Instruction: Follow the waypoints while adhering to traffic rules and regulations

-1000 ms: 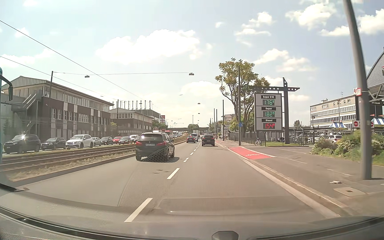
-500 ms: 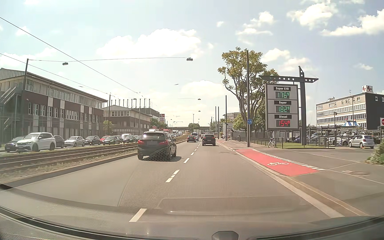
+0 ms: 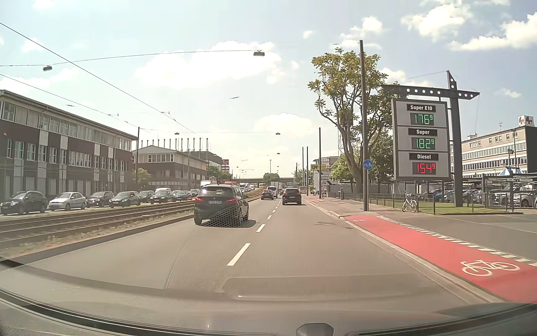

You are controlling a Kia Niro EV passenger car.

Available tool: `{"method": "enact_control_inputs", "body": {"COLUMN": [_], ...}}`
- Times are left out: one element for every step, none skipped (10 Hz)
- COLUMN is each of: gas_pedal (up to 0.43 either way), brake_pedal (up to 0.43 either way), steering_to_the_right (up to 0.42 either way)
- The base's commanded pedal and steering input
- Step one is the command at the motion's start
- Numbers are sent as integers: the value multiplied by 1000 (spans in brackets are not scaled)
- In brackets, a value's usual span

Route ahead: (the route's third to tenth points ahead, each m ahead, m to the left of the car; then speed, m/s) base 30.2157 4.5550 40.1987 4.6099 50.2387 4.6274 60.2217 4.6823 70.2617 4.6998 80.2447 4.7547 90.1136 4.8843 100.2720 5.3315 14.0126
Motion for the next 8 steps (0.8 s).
{"method": "enact_control_inputs", "body": {"gas_pedal": [98, 98, 98, 98, 87, 87, 67, 59], "brake_pedal": [30, 30, 30, 30, 30, 30, 30, 30], "steering_to_the_right": [4, 4, 4, 5, 5, 4, 5, 4]}}
